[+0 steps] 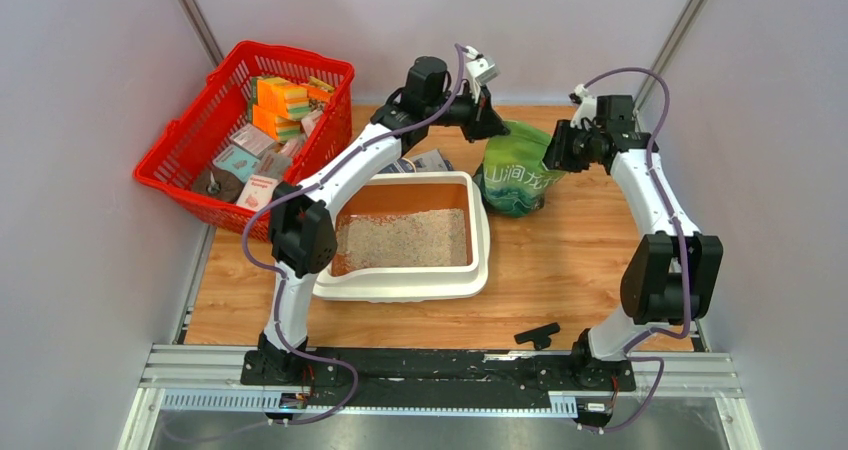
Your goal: Fill the litter box with clean litter
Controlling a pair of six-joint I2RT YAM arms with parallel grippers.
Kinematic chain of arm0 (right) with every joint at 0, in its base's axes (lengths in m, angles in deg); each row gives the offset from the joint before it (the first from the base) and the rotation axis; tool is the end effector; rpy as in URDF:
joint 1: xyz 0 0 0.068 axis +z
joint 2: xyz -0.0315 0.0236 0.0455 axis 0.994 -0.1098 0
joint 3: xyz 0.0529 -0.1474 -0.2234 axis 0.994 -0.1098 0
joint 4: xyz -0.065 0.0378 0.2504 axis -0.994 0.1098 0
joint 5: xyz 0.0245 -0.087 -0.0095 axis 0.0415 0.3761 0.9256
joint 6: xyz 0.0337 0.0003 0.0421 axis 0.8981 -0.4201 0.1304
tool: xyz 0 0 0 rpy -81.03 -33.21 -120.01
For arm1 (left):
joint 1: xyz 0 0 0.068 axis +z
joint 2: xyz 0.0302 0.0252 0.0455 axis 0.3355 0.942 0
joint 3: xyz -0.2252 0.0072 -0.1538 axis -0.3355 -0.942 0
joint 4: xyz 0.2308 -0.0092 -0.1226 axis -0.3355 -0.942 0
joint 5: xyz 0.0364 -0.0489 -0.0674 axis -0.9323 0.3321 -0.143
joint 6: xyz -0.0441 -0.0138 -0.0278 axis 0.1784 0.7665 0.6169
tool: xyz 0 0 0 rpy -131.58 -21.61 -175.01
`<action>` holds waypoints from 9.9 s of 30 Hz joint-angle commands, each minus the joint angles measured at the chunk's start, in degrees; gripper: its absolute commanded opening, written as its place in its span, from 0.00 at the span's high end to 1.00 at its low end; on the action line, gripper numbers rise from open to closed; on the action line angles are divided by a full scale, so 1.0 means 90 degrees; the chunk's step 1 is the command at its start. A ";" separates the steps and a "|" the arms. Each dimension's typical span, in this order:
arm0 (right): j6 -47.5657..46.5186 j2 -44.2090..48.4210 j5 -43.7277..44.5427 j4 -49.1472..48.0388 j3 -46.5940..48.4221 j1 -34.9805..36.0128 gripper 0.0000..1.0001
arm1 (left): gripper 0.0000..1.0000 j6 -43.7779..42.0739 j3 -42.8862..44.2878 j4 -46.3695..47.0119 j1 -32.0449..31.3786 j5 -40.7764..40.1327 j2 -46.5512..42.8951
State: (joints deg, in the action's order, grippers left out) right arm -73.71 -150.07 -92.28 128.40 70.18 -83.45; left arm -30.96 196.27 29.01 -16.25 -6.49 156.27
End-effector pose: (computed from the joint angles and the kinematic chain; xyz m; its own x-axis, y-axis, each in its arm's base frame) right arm 0.3502 0.0151 0.3088 -0.7864 0.0571 -0.6151 -0.1955 0.9215 0.3355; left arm 0.3897 -0.3126 0.3666 -0.3031 0.1064 -0.9470 0.9417 0.1854 -0.2806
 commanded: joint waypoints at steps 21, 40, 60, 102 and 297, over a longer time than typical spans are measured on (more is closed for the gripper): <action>0.4027 0.0115 -0.4694 -0.1694 -0.0639 -0.2039 1.00 | 1.00 -0.0463 0.0046 0.0157 0.0019 -0.0228 -0.0572; 0.4175 0.0477 -0.5778 -0.2194 -0.1030 -0.3182 1.00 | 1.00 -0.0483 0.0231 0.0000 0.0136 -0.0277 -0.0563; 0.3119 0.0115 -0.6579 -0.0942 -0.0366 -0.3612 1.00 | 1.00 -0.0795 0.0476 -0.0195 0.0166 -0.0570 -0.0436; 0.0981 -0.0188 -0.7927 0.1840 0.0191 -0.3983 1.00 | 0.83 -0.1108 0.0671 -0.0439 0.0166 -0.0805 -0.0309; 0.5052 -0.0041 -0.6364 -0.3227 -0.0991 -0.3407 1.00 | 1.00 -0.0678 -0.0218 -0.0820 0.0244 -0.0297 -0.0924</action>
State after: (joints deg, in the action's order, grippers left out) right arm -28.25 -153.28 -146.35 99.97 61.16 -113.08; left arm -35.44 190.63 23.22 -15.49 -8.70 150.87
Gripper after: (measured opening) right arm 0.297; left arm 0.008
